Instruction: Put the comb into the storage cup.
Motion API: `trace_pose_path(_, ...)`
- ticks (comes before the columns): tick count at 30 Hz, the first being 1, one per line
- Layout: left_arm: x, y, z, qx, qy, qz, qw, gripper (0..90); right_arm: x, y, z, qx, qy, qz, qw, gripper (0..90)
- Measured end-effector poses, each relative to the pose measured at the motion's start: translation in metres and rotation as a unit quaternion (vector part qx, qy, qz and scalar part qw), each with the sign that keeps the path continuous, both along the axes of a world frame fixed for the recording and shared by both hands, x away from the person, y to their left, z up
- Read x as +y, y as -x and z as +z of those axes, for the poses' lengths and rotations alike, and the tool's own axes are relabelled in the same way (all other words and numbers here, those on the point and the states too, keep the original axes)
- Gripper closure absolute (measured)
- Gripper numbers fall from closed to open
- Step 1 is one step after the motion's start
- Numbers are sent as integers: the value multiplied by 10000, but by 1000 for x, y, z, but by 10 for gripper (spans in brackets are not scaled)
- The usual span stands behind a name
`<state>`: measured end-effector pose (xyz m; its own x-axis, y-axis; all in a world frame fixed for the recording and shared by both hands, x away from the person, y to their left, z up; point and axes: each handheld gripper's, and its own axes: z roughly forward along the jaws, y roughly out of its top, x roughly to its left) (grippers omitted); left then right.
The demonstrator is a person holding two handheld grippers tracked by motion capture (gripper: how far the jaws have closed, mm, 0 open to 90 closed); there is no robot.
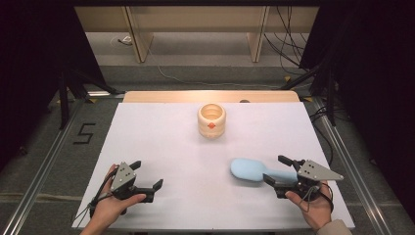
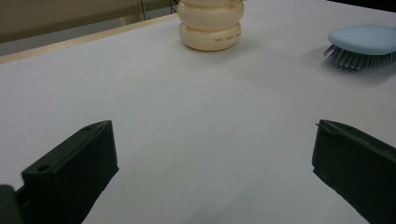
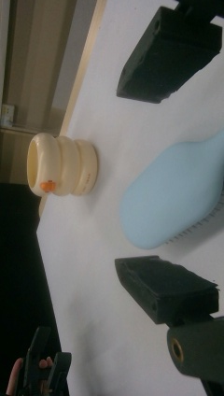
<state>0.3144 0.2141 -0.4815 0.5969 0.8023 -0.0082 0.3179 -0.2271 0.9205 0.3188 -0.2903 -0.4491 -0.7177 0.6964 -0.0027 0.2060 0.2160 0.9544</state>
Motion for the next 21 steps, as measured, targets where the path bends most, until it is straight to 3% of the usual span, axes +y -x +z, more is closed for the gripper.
trace_pose_path(6, 0, 0, 0, -10, -8, 1, 10000, 0, -2, -2, 3, -75, 58, -112, 9999, 159)
trace_pose_path(13, 0, 1, 0, -16, -17, 7, 10000, 0, -9, -11, 13, -107, 116, -514, 9986, 172)
trace_pose_path(16, 0, 0, 0, -8, -15, 18, 10000, 0, -15, -20, 19, -42, 215, -813, 9965, 288)
trace_pose_path(18, 0, 0, 0, -5, -10, 19, 10000, 0, -17, -23, 20, -25, 242, -867, 9959, 317)
trace_pose_path(19, 0, 0, 0, 2, -6, 20, 10000, 0, -20, -30, 23, 85, 384, -1038, 9938, 452)
trace_pose_path(21, 0, 0, 0, 4, -8, 20, 10000, 0, -21, -37, 25, 250, 662, -1085, 9916, 587)
